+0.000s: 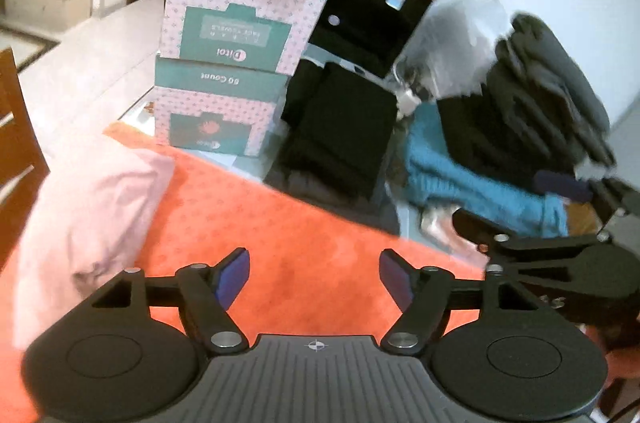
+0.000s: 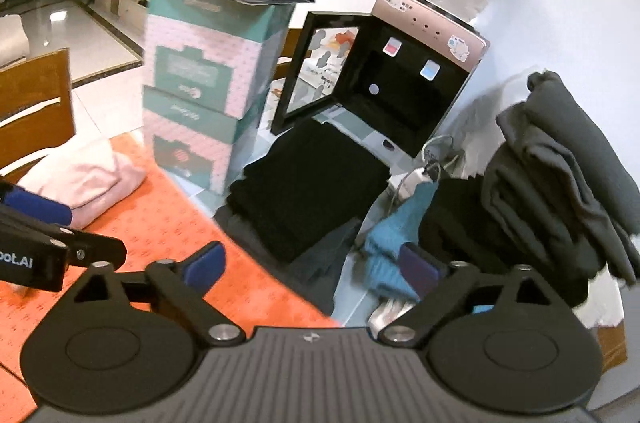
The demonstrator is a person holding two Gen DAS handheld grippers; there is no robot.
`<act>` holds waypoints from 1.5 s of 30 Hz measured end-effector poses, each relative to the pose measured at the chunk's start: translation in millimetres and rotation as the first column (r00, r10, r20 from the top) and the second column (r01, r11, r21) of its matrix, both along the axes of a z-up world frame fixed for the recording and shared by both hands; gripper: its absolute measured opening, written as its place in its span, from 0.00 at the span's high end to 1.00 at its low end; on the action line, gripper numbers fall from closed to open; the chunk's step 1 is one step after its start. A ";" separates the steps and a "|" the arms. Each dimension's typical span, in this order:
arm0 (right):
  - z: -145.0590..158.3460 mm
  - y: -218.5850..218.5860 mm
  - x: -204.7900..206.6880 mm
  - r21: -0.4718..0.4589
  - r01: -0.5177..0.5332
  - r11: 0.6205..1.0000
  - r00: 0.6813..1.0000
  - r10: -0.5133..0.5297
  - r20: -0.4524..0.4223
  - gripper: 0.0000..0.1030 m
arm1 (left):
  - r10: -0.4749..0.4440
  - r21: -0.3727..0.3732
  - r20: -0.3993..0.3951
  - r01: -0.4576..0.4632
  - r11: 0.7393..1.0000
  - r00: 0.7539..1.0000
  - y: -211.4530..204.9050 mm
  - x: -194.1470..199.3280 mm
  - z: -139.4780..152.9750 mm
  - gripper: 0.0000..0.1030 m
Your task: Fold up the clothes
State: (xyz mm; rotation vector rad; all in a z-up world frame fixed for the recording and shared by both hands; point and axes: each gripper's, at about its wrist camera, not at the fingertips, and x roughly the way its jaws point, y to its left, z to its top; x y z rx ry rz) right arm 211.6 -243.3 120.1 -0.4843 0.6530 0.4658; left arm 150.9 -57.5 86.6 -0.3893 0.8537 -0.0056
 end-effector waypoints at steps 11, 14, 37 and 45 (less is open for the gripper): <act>-6.1 -14.8 -89.0 0.123 0.084 0.989 0.995 -0.076 -0.068 0.00 | -0.059 0.064 -0.012 0.059 0.996 0.998 19.3 -69.3 -5.6 0.24; -10.2 -16.1 -109.7 0.152 0.119 0.981 0.991 -0.107 -0.085 0.00 | -0.071 0.089 -0.002 0.071 0.994 0.998 23.2 -79.4 -1.9 0.23; -55.3 -20.5 -227.2 0.278 0.433 0.857 0.900 -0.396 -0.182 0.00 | -0.137 0.281 -0.043 0.144 0.949 0.990 40.5 -138.8 -22.4 0.04; -67.6 -1.2 -243.5 0.248 0.387 0.888 0.918 -0.345 -0.197 0.00 | -0.104 0.234 -0.057 0.115 0.965 0.993 49.4 -152.9 -31.7 0.04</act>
